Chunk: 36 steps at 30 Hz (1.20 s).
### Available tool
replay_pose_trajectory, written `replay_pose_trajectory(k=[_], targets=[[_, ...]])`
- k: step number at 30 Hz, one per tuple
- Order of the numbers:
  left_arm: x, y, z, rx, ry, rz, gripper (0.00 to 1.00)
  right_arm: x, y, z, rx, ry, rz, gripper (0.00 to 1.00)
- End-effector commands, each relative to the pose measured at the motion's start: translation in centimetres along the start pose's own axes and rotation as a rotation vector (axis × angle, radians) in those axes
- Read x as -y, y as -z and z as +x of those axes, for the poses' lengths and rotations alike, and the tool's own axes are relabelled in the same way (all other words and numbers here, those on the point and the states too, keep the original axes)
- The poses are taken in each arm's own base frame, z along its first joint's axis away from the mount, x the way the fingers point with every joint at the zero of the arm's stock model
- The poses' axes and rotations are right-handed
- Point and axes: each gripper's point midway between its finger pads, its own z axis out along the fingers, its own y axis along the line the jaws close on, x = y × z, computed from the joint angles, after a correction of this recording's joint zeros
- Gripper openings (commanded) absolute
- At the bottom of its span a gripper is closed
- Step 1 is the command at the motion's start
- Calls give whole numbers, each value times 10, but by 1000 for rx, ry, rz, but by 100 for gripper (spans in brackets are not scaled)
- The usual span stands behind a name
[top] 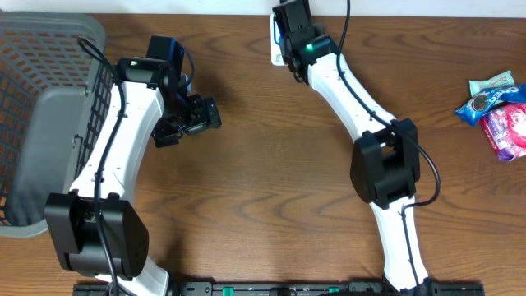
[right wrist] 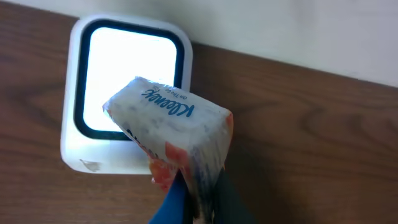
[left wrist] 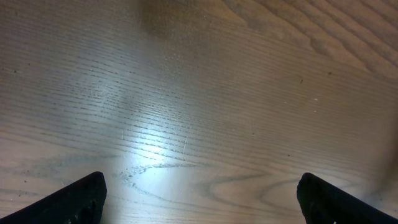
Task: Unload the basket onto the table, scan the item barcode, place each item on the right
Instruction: 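Carry the Kleenex box right and drop it on the pile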
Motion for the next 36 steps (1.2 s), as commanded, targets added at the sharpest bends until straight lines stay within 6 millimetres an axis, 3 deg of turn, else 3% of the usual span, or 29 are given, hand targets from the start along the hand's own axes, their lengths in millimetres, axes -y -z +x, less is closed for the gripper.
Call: replay_pose_trajectory(k=[1,5,10,18,22,24,31,33,36], targets=[[-1,5,-1,13,17,6,98,2,10,-24,67,-22,-35,1],[-1,5,-1,13,17,6,98,14,8,-26,71,-66,-6,1],[-1,5,-1,13,17,6,98,72,5,-13,-22,-212,112,1],[-1,5,-1,13,17,6,98,241,24,26,-213,-419,412,1],[-1,5,-1,13,17,6,98,317,44,64,-336,-440,577,2],[-1,5,-1,13,17,6,98,362,58,99,-442,-456,682,2],[-1,5,-1,13,18,6,98,428,77,166,-603,-595,765,1],[-1,5,-1,13,17,6,98,438,76,181,-632,-643,742,1],[-1,5,-1,13,18,6,98,442,71,197,-658,-730,657,11]])
